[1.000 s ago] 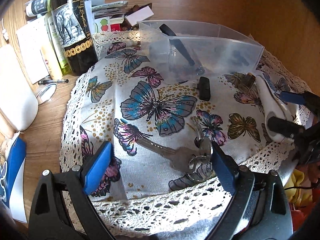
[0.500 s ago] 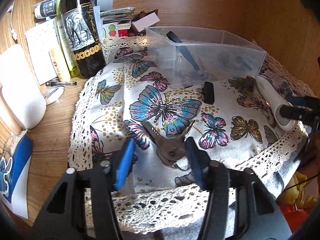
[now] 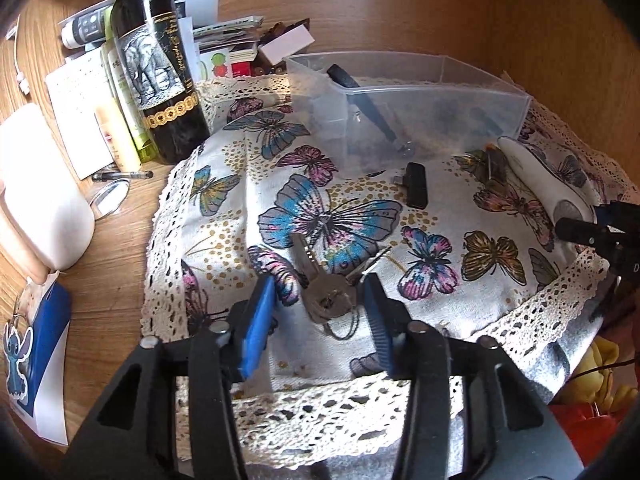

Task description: Organize rigid objects

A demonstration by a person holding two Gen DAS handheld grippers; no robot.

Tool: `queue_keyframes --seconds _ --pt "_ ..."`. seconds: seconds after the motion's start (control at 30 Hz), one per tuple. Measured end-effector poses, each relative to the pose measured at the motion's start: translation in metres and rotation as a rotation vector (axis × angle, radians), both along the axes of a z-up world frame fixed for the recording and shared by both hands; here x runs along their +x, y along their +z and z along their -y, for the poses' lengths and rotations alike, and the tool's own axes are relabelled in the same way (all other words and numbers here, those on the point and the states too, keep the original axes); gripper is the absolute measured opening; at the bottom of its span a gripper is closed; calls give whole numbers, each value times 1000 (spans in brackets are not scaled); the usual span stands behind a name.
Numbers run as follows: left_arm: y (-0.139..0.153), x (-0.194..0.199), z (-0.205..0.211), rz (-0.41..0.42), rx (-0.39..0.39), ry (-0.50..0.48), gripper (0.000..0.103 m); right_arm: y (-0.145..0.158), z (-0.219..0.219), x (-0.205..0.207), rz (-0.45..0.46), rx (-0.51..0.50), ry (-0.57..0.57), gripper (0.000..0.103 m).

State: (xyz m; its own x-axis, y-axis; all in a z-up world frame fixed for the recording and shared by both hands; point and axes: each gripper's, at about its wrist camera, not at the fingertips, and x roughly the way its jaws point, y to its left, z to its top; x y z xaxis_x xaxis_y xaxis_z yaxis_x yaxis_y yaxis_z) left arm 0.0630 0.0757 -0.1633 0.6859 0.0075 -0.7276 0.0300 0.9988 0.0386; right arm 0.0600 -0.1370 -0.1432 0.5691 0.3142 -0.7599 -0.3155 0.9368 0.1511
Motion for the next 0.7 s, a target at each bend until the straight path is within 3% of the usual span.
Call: queue_keyframes --seconds 0.3,0.53,0.7 --pt "10 -8 4 30 43 25 48 3 2 -6 43 -46 -8 38" --pt "28 -16 12 88 21 -2 49 13 14 -7 67 -37 -32 35" --pt "4 3 9 -4 -18 -8 46 18 20 -6 77 -17 -39 35"
